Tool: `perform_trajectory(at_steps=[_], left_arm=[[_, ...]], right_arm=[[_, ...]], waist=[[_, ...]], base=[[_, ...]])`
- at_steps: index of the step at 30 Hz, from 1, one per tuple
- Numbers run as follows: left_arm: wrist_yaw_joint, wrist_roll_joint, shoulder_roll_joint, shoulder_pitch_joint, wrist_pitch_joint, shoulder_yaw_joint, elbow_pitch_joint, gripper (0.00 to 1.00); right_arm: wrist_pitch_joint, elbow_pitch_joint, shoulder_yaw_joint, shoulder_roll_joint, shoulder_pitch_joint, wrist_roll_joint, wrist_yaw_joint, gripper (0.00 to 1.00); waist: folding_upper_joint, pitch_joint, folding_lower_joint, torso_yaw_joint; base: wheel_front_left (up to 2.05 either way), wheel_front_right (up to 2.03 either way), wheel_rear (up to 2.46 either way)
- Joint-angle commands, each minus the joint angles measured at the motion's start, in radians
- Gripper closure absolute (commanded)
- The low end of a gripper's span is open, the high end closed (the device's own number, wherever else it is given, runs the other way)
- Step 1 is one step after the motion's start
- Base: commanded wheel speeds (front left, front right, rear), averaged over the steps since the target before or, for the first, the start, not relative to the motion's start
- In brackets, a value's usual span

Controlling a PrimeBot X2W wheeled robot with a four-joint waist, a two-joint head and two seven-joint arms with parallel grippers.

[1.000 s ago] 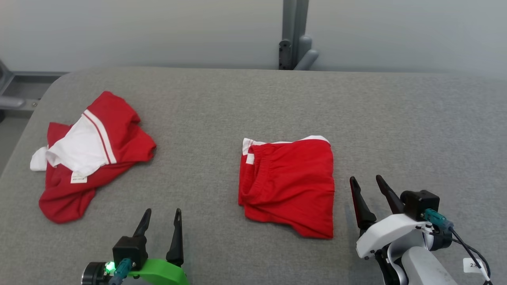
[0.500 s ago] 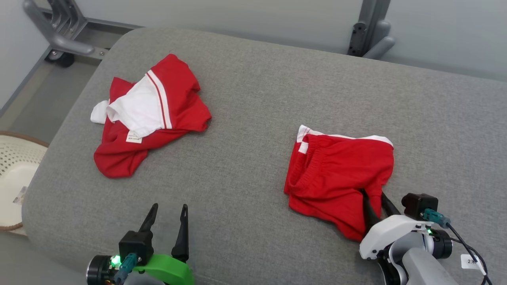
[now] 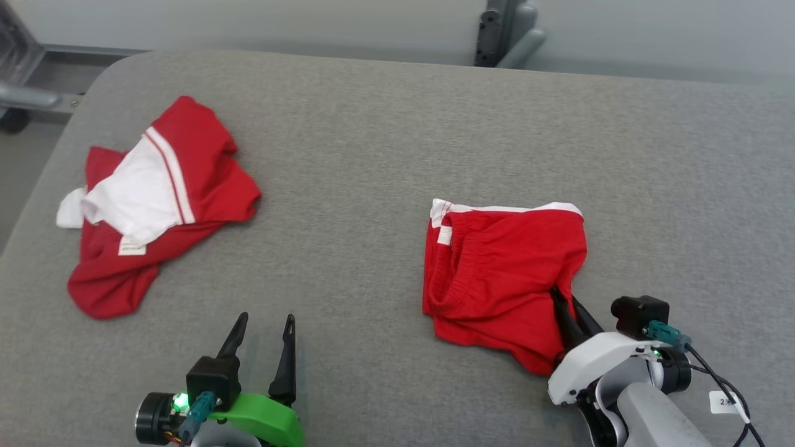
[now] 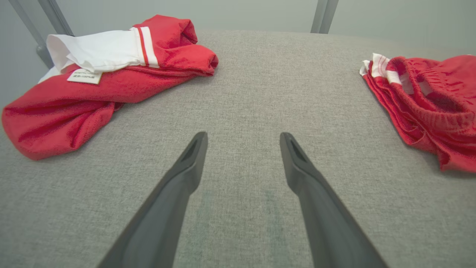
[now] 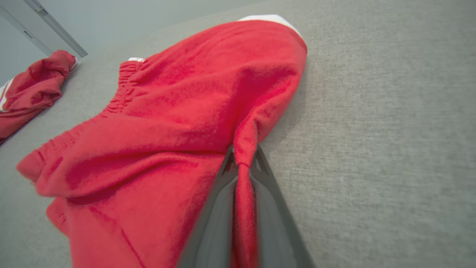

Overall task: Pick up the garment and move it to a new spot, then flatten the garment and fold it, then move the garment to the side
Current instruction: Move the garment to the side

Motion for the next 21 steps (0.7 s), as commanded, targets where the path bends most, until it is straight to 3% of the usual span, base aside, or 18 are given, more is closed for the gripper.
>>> perform_trajectory(at_steps=[1,5,10,15,21], left_arm=[[-0.001,-0.007,0.003,-0.018,0.001,-0.004,-0.004,0.00],[-0.004,-0.011,0.003,-0.040,0.001,-0.015,-0.003,0.00],[-0.003,-0.011,0.003,-0.063,0.001,-0.035,-0.002,0.00],[-0.004,-0.004,0.003,-0.079,0.001,-0.052,0.000,0.00],[-0.011,0.007,0.003,-0.096,0.001,-0.059,0.004,0.00]], right_arm=[[-0.003,-0.003,0.001,-0.006,0.007,-0.007,-0.002,1.00],[-0.003,-0.012,0.008,-0.006,0.005,-0.020,-0.002,1.00],[-0.003,-0.019,0.028,-0.005,0.004,-0.003,-0.002,1.00],[-0.003,-0.036,0.049,-0.004,0.007,0.017,-0.002,1.00],[-0.003,-0.042,0.059,-0.004,-0.015,0.006,-0.002,1.00]], waist=[[0.0000,-0.075,0.0000,-0.322],[0.0000,-0.073,0.0000,-0.466],[0.0000,-0.056,0.0000,-0.584],[0.0000,-0.030,0.0000,-0.631],[0.0000,0.002,0.0000,-0.613]], base=[[0.00,0.00,0.00],[0.00,0.00,0.00],[0.00,0.00,0.00],[0.00,0.00,0.00],[0.00,0.00,0.00]])
